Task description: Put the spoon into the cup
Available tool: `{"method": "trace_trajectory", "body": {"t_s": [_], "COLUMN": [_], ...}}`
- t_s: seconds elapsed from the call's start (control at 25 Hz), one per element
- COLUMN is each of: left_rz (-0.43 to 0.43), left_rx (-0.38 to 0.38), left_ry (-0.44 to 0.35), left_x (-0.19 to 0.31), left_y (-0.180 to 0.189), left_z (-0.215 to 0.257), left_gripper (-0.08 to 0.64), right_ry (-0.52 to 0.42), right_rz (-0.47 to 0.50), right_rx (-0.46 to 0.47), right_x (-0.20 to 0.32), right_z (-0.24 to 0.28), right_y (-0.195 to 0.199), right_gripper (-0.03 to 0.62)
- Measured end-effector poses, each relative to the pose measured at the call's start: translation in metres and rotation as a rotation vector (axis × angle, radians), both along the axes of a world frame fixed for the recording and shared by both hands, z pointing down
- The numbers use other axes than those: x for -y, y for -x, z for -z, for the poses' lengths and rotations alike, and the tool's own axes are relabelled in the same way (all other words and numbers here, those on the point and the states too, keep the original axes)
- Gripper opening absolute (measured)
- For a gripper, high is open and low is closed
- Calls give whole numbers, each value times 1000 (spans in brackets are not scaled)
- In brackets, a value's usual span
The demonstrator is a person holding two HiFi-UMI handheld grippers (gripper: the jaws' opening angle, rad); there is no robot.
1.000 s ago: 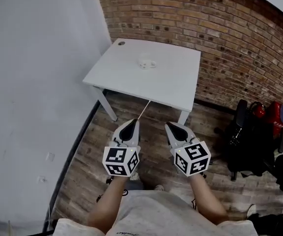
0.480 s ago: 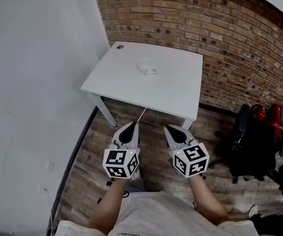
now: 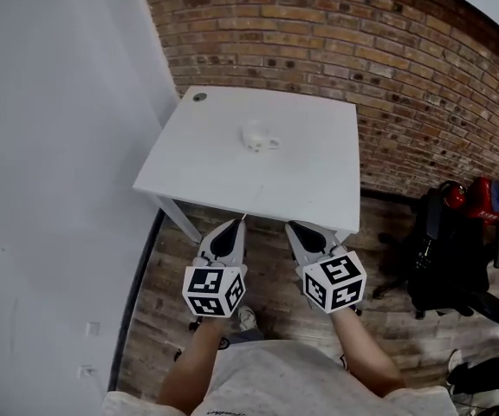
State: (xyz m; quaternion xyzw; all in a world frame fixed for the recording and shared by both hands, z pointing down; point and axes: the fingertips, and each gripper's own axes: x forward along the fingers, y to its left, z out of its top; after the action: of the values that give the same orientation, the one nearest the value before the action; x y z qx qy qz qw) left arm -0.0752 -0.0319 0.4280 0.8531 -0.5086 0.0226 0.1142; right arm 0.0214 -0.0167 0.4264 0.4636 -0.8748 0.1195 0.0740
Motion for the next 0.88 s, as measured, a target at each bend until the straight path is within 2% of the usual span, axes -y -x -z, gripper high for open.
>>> {"method": "trace_trajectory", "body": {"t_s": [0.56,0.88], "left_rz": [-105,-147], "left_rx": [-19,-17], "left_ry": [29,46], "left_x": [96,138], "left_y": [53,67], "left_z": [-8,-9], "left_gripper": [6,6], "right_ry": [18,26], "right_rz": [-83,-129], "right_rx": [-36,-49], "right_x": [95,129], "right_z": [1,4], "right_y": [61,72], "right_gripper": [11,11]}}
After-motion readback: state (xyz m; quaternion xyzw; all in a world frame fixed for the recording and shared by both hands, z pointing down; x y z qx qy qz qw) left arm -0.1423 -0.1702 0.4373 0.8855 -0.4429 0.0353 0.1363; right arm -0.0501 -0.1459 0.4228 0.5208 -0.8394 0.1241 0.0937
